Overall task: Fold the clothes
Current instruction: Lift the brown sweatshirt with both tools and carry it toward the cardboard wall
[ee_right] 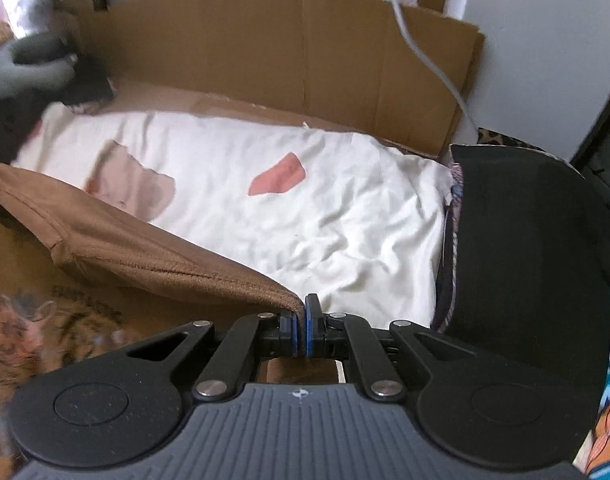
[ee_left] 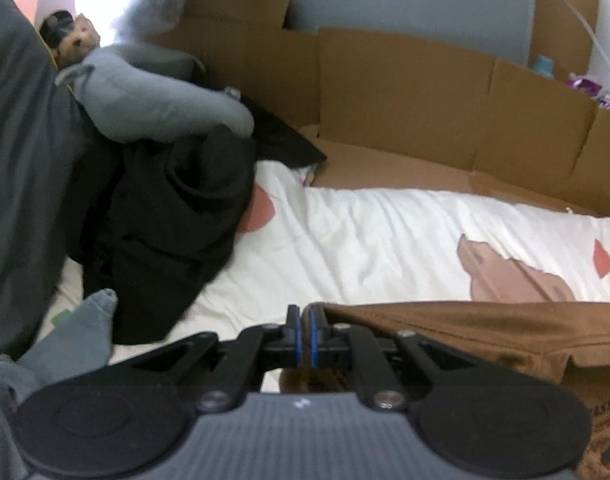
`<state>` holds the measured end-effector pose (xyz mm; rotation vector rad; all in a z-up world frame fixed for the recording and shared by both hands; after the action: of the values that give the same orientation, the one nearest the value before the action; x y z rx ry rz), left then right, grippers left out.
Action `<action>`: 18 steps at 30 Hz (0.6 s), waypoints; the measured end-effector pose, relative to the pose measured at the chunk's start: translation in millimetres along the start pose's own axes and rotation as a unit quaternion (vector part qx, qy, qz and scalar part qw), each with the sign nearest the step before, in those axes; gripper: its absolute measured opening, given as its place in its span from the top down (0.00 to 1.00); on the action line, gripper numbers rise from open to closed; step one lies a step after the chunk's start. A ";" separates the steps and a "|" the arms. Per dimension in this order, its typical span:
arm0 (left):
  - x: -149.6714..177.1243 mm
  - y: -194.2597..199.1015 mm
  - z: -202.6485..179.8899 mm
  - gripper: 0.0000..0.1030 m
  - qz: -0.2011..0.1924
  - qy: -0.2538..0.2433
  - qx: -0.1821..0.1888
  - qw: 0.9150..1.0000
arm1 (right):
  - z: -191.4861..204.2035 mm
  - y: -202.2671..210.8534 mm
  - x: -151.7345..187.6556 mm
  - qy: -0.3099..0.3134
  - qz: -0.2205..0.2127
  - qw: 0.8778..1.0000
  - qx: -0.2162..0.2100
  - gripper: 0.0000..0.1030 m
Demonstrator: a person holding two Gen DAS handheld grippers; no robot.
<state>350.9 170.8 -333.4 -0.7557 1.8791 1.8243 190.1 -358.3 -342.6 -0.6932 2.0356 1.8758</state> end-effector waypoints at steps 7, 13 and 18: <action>8.7 -51.6 -7.3 0.95 0.046 0.000 0.002 0.999 | -10.1 -63.9 -7.5 -0.026 0.040 0.999 -0.006 0.98; 21.3 -76.1 -9.1 0.88 0.072 -0.013 -0.002 0.997 | -9.8 -102.9 1.3 -0.033 0.068 0.997 -0.011 0.98; 34.5 -77.0 -0.5 0.63 0.086 -0.023 -0.001 0.996 | -8.2 -113.6 8.4 -0.032 0.075 0.997 -0.016 0.98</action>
<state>373.4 167.4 -414.6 -0.5617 1.9669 1.9292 243.7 -372.0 -442.6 -0.4942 2.0736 1.9897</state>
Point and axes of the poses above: each gripper's, at about its wrist camera, not at the fingertips, and y roughly against the way its jaws point, z to its left, x to its underside, the point moved 10 cm from there along -y, roughly the way its jaws point, and after that the axes turned 12 degrees about y, right-handed, at the moved point
